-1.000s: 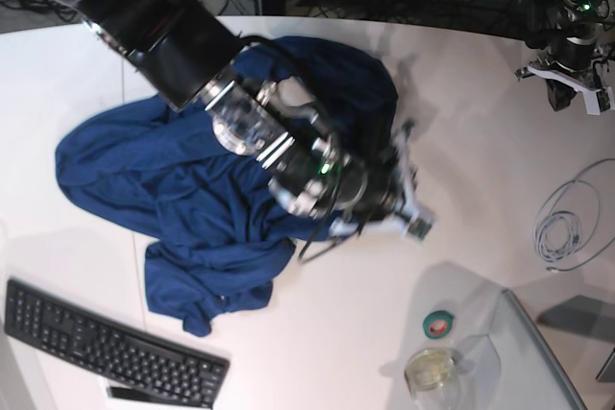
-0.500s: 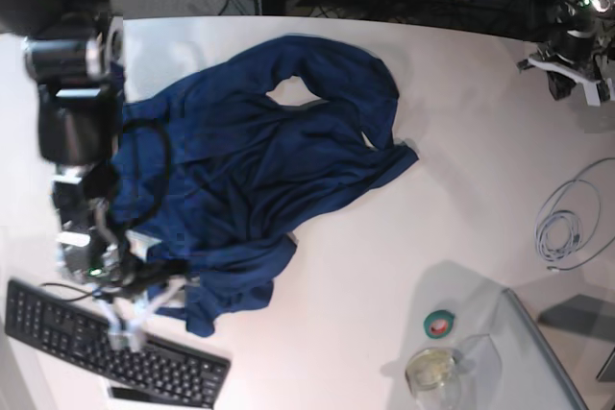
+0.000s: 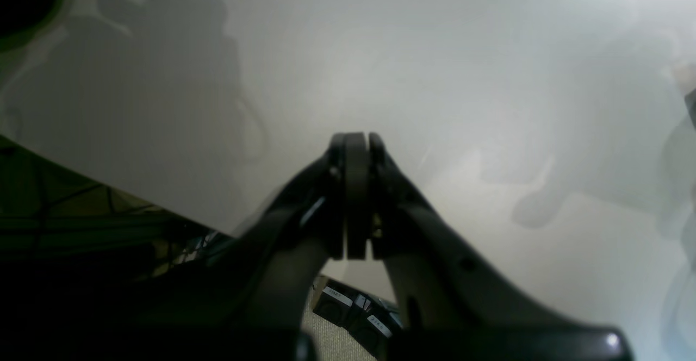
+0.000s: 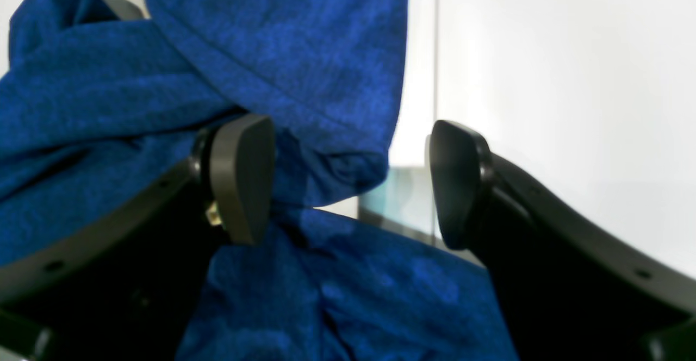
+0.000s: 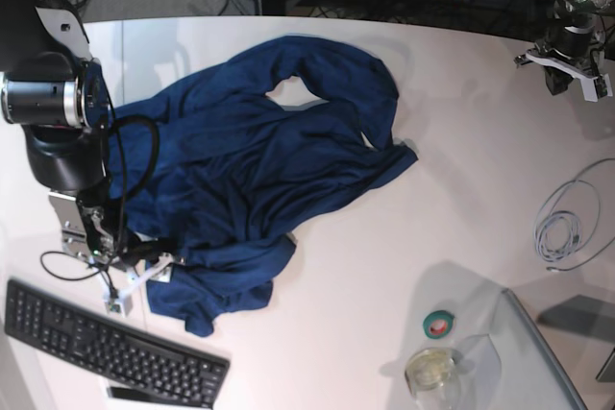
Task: Layout the t-shirt on the table in an organized manner, then fold the t-shirt properly
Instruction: 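Pull the held fabric toward the keyboard with the right gripper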
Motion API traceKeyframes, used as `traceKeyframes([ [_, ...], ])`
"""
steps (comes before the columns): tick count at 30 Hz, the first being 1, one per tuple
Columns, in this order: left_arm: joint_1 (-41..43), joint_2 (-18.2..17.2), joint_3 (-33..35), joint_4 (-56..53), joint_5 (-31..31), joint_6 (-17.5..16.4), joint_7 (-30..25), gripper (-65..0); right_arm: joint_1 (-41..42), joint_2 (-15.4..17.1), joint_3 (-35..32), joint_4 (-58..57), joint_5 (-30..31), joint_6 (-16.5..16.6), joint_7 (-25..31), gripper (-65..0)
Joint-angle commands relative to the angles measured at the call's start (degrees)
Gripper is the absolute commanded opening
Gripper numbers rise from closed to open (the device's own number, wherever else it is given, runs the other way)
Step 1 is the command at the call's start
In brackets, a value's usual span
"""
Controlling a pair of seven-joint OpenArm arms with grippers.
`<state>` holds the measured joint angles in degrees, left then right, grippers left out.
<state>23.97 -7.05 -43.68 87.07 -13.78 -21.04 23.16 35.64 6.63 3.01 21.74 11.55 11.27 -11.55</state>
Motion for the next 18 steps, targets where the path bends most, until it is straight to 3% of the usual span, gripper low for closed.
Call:
traceKeyframes([
  [1, 0.25, -0.82, -0.32, 1.06, -0.50, 0.25, -1.31, -65.0, 1.68, 0.44, 0.03, 0.90, 0.36, 0.38, 1.22, -26.0],
  [3, 0.25, -0.82, -0.32, 0.80, -0.50, 0.25, -1.31, -65.0, 1.51, 0.44, -0.06, 0.72, 0.36, 0.38, 3.24, -35.6],
  [7, 0.25, -0.82, -0.32, 1.06, -0.50, 0.16, -1.31, -65.0, 2.47, 0.88, -3.05, -1.65, 0.36, 0.38, 5.35, -64.2],
  [14, 1.04, -0.82, -0.32, 1.24, -0.50, 0.16, -1.31, -65.0, 3.35, 0.97, -3.14, 1.25, 0.45, 0.38, 2.89, -63.8],
  [16, 1.04, -0.82, -0.32, 1.06, -0.50, 0.16, -1.31, -65.0, 2.56, 0.97, -3.14, 3.89, 0.45, 0.29, 2.72, -57.9],
  [18, 1.13, -0.91, -0.41, 0.80, -0.50, 0.16, -1.31, -65.0, 1.77, 0.97, -3.14, 4.59, 0.45, 0.29, 2.89, -46.1],
])
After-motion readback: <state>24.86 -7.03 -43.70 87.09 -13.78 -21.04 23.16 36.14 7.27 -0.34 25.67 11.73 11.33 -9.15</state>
